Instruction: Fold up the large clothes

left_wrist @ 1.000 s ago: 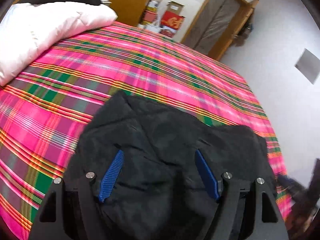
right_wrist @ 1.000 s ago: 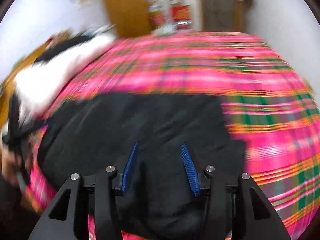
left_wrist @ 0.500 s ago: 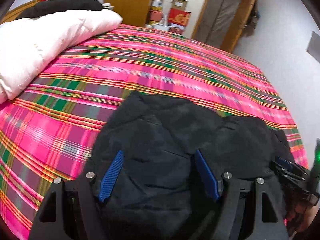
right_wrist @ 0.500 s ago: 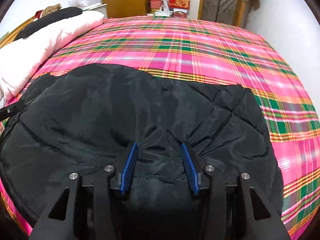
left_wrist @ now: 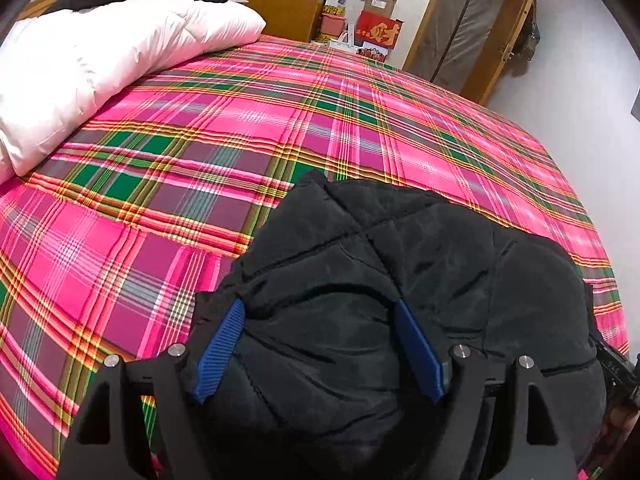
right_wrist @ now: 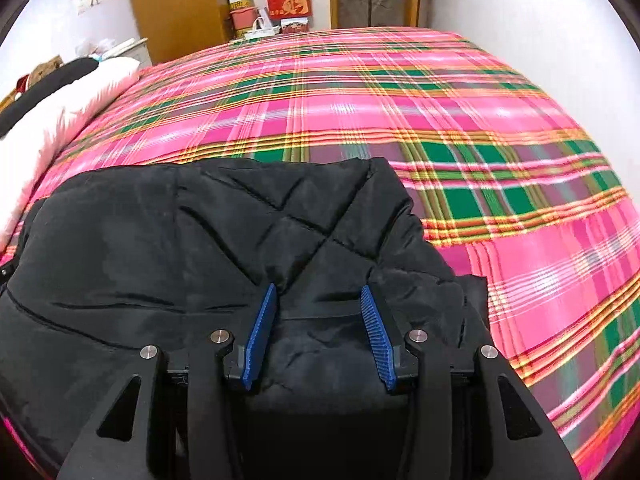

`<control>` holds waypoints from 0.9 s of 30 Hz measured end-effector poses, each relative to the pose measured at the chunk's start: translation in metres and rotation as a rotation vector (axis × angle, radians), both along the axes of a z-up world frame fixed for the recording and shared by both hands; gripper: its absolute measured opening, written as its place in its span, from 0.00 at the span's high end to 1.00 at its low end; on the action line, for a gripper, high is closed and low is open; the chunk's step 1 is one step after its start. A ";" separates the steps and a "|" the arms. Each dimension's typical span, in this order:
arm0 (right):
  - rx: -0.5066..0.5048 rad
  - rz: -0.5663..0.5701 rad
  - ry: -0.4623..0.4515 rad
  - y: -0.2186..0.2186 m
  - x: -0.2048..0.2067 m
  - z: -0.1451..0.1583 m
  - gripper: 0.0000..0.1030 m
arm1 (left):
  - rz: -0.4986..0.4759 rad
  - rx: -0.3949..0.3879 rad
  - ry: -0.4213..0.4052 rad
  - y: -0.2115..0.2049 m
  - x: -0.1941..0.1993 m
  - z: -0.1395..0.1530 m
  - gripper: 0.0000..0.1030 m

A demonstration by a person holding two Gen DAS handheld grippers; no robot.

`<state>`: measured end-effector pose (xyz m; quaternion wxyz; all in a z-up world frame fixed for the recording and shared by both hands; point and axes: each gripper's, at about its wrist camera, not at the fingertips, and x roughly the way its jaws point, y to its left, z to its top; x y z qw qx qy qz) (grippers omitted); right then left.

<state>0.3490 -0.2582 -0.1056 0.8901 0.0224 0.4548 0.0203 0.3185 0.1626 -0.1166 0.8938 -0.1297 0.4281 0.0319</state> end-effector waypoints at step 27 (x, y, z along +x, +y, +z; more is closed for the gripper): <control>0.048 0.082 -0.100 0.040 -0.022 0.068 0.55 | -0.037 0.010 -0.117 -0.023 -0.002 0.050 0.24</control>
